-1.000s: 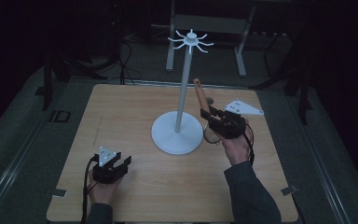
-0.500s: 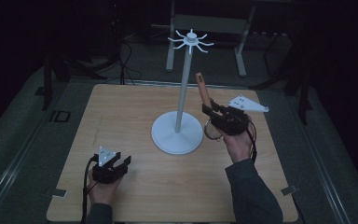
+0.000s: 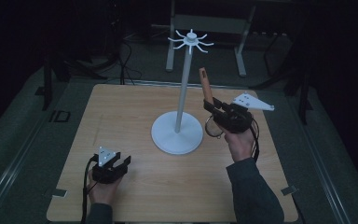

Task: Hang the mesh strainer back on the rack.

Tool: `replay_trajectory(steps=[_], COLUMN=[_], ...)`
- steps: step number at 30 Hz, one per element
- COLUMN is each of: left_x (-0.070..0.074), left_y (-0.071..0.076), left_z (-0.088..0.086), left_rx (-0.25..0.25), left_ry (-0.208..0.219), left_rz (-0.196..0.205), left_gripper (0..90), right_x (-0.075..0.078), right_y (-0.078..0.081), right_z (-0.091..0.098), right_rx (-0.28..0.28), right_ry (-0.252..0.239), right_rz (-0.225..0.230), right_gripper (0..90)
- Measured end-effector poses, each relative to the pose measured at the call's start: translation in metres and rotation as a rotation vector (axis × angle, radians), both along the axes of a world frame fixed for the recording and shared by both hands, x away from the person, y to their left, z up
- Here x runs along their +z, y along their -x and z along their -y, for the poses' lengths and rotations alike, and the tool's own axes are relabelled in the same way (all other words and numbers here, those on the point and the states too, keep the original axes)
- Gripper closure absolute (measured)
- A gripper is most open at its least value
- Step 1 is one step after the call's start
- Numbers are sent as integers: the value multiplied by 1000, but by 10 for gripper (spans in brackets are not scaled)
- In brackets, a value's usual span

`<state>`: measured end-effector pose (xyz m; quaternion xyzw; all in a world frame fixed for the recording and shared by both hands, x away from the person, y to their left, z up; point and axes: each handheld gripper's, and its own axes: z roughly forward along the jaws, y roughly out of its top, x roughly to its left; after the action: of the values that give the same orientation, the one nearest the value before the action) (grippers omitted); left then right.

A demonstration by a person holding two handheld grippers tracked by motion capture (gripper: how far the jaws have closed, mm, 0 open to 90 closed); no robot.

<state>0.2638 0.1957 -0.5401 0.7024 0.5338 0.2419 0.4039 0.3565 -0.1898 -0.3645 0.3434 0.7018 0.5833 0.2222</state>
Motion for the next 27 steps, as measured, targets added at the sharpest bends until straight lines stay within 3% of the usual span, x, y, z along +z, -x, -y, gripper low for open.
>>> replay_trajectory(steps=[27], left_x=[0], left_y=[0], left_z=[0], left_rx=[1], left_ry=[2], left_rz=[2], left_gripper=[530], right_x=[22], right_y=[5], right_z=[3], right_rx=[1], right_ry=[-72], right_rz=[53], right_gripper=[694])
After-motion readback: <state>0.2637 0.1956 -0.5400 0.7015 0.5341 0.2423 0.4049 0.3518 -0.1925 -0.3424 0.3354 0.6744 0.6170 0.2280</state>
